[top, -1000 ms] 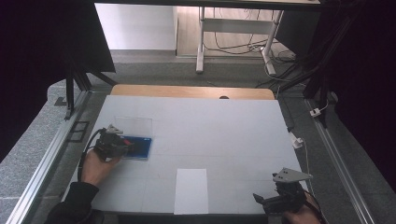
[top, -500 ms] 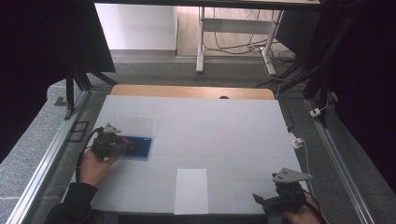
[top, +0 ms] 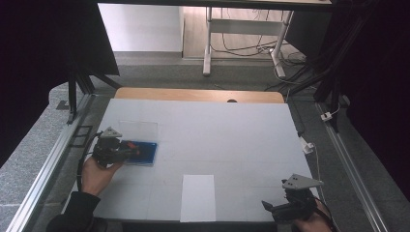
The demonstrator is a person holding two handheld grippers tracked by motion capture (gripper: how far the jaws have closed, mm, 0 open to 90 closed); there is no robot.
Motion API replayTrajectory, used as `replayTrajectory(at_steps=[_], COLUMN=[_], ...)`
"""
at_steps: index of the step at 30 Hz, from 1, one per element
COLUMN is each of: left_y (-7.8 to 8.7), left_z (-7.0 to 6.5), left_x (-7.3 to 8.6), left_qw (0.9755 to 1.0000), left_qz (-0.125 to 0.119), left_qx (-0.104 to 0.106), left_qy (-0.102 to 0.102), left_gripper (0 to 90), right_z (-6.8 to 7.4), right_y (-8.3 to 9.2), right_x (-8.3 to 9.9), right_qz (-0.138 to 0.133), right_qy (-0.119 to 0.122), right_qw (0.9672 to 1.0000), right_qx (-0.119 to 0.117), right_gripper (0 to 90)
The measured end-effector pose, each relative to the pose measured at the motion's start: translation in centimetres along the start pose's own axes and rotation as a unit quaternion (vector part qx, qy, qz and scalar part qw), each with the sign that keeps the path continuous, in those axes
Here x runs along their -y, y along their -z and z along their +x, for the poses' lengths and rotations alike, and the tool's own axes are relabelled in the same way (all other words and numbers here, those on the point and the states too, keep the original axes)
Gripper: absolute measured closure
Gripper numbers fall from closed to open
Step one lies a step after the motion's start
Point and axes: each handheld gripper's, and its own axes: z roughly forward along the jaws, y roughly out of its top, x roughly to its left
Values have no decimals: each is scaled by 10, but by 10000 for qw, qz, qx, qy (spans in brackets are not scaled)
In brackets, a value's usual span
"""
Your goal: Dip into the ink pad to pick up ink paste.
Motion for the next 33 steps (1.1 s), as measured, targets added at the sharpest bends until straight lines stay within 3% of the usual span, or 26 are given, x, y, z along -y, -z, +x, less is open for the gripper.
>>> replayTrajectory(at_steps=[3, 14, 21, 33], left_y=[3, 13, 15, 18], left_z=[-4, -19, -30, -53], left_x=[-1, -4, -7, -15], left_qw=[9999, 9993, 9988, 9963], left_qz=[-42, -210, -191, -287], left_qx=[51, 245, 328, 639], left_qy=[-111, -175, -313, -500], left_gripper=[582, 582, 582, 582], right_z=[0, 0, 0, 0], right_y=[0, 0, 0, 0], right_x=[0, 0, 0, 0], right_qz=[-3, -13, -16, -14], right_qy=[-5, -15, -10, -10], right_qw=[10000, 10000, 10000, 10000], right_qx=[1, -3, 0, 5], right_gripper=[0, 0, 0, 0])
